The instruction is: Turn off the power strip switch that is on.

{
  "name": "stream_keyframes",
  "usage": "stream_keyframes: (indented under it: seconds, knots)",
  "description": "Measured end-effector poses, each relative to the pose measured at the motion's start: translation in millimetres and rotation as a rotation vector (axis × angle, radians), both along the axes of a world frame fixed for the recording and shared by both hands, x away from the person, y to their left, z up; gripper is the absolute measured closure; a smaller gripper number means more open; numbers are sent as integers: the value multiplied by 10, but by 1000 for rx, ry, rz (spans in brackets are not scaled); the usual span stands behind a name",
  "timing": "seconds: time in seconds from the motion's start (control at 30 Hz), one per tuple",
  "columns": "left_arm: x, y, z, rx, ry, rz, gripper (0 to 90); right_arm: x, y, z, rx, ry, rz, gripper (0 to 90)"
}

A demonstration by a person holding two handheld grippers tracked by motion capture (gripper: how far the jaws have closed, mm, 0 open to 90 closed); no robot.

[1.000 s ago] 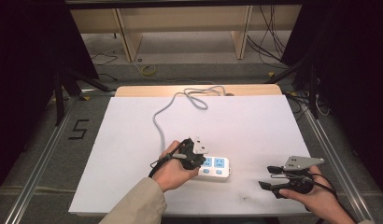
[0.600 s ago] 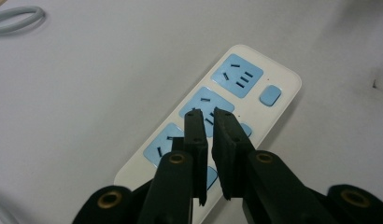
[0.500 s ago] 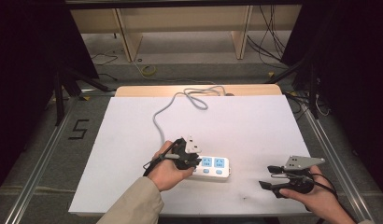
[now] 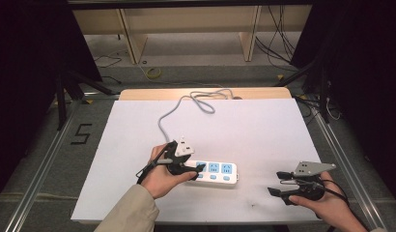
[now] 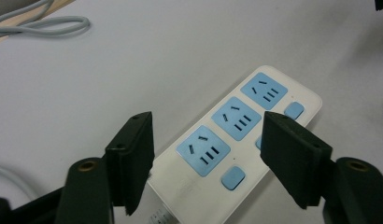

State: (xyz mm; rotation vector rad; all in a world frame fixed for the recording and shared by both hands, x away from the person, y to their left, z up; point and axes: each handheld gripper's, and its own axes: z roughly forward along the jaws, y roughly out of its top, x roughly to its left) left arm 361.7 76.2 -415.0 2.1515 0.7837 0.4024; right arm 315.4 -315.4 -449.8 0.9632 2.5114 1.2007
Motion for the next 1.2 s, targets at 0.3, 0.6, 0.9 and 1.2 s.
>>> stream_keyframes:
  seconds: [0.3,0.6,0.9,1.2]
  knots:
    - [-13,146,-37,106,-55,21,174,-2,0,1,1,1,0,309]
    - [-40,277,-35,76,-62,56,137,1,0,1,0,-2,2,309]
    - [-114,410,-42,51,-76,78,129,-3,-3,4,1,-2,0,308]
    - [-253,531,-104,33,-83,69,119,2,-2,7,5,-9,-5,306]
